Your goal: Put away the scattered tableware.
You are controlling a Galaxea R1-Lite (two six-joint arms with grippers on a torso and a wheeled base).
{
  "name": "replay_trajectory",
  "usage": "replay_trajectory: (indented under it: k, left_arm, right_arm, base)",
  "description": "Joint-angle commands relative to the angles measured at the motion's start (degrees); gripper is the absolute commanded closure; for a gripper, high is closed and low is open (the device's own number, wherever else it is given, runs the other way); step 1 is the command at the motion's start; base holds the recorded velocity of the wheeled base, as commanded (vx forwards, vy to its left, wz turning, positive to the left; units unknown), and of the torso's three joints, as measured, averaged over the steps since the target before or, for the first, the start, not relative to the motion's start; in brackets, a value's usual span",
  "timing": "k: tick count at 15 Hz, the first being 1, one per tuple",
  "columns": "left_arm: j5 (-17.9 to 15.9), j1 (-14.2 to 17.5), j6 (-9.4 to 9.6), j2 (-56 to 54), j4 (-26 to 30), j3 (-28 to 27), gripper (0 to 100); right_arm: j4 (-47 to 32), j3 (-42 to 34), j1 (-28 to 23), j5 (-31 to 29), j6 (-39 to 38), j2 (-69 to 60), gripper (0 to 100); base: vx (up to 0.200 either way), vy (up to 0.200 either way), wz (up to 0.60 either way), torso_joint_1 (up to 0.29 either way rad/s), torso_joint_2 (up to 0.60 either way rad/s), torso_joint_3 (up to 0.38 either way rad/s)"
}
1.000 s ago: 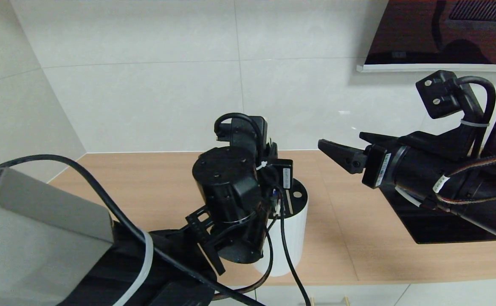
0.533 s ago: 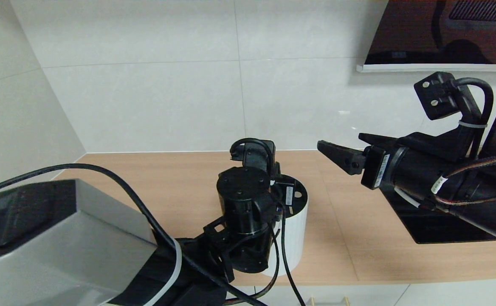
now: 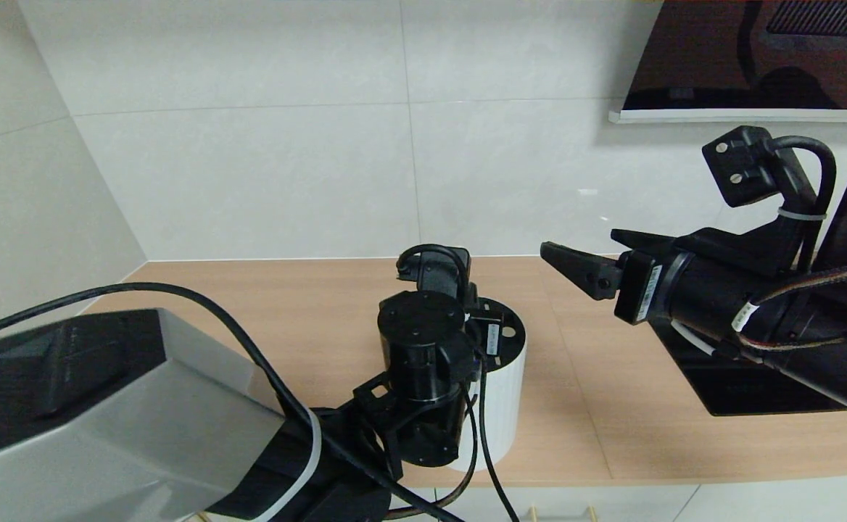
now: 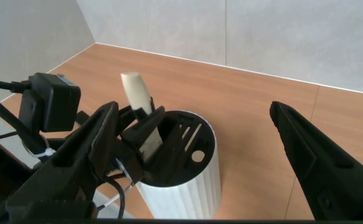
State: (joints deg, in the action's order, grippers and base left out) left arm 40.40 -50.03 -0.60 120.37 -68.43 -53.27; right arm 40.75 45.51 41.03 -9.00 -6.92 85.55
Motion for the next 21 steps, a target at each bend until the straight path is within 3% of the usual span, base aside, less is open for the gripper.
replay_trajectory:
  k: [1,11,13,15,18,19,21]
  left_arm:
    - [0.03,0.02,-0.02,0.04,-0.04,0.01,0]
    - [0.03,0.02,-0.37,-0.75,-0.04,0.10,0]
    - [0.03,-0.07,-0.37,-2.51,-0.13,0.45,0]
    - [-0.50,-0.07,-0.46,-12.09,-0.13,3.88,0]
    - [-4.72,-0.07,-0.37,-26.33,2.68,9.59,0]
    - [-7.53,0.11,-0.46,-32.13,5.58,12.14,0]
    - [-15.70,3.98,-0.55,-42.06,13.05,16.53,0]
  right_arm:
    - [0.03,0.02,0.01,0.03,-0.02,0.05,0]
    - [0.03,0.02,0.01,-0.06,0.07,-0.04,0]
    - [0.03,0.02,0.01,-0.06,0.07,-0.12,0]
    - [0.12,0.20,-1.04,-0.06,0.07,-0.48,0]
    - [0.12,1.07,-3.50,0.03,0.07,-1.71,0]
    - [0.03,1.43,-4.73,-0.06,0.07,-2.58,0]
    - [0.03,0.81,-6.84,0.03,0.07,-6.36,0]
  base:
    - [0.000,0.000,0.00,0.000,0.00,0.000]
    - [0.000,0.000,0.00,0.000,0.00,0.000]
    - [0.000,0.000,0.00,0.000,0.00,0.000]
    - [0.000,0.000,0.00,0.000,0.00,0.000]
    - [0.000,0.000,0.00,0.000,0.00,0.000]
    - [0.000,0.000,0.00,0.000,0.00,0.000]
    - [0.000,0.000,0.00,0.000,0.00,0.000]
